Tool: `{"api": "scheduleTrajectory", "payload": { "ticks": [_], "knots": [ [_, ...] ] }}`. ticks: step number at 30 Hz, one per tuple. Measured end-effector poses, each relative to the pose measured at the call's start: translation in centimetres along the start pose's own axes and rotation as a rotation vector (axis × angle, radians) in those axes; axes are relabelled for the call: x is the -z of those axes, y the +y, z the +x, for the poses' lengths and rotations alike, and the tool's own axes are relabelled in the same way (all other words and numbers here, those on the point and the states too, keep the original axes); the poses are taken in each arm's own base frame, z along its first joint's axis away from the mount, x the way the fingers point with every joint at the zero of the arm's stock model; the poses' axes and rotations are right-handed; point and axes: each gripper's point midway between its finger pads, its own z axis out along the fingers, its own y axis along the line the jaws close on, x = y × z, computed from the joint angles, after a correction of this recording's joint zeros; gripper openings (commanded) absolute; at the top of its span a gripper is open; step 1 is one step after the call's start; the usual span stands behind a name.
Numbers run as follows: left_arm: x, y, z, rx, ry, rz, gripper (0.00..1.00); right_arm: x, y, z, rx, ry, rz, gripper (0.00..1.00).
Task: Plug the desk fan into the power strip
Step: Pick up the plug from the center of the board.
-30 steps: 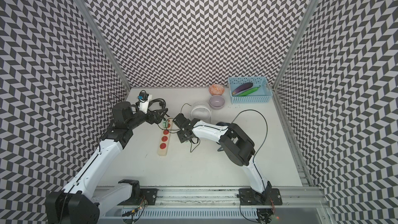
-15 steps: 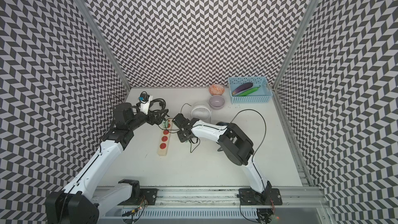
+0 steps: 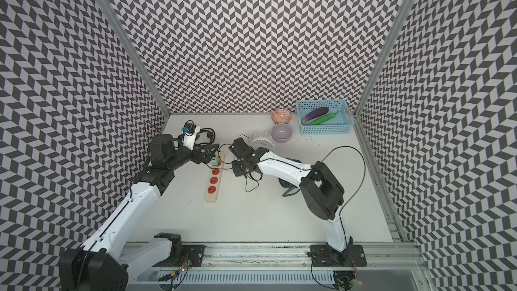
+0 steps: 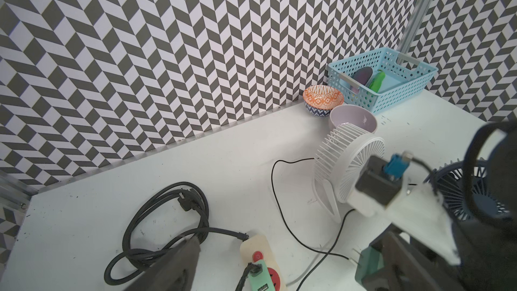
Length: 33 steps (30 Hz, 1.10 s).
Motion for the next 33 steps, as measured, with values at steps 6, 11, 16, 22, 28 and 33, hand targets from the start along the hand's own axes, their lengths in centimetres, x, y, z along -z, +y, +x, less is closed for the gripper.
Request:
{"api": "scheduleTrajectory", "payload": {
  "ticks": [6, 11, 16, 22, 28, 33],
  "knots": [
    [0.7, -0.5, -3.3, -0.088, -0.038, -0.013, 0.98, 3.3, -1.7, -2.8, -0.177, -0.098, -0.14, 0.25],
    [0.6, -1.4, -5.3, -0.17, -0.055, -0.004, 0.96, 5.4, -3.5, -4.0, -0.368, -0.15, -0.285, 0.22],
    [-0.2, -3.1, -5.3, -0.287, -0.028, 0.032, 0.95, 6.7, -4.6, -4.5, -0.551, -0.178, -0.43, 0.2],
    [-1.5, -5.3, -5.5, -0.465, -0.006, 0.089, 0.86, 7.4, -4.5, -5.0, -0.745, -0.172, -0.587, 0.2],
    [-2.7, -7.1, -5.6, -0.626, 0.006, 0.14, 0.87, 9.3, -3.3, -6.8, -0.847, -0.193, -0.725, 0.19],
    [-3.7, -8.8, -5.4, -0.755, 0.013, 0.17, 0.88, 11.1, -3.0, -7.6, -0.921, -0.22, -0.811, 0.16]
  ]
}}
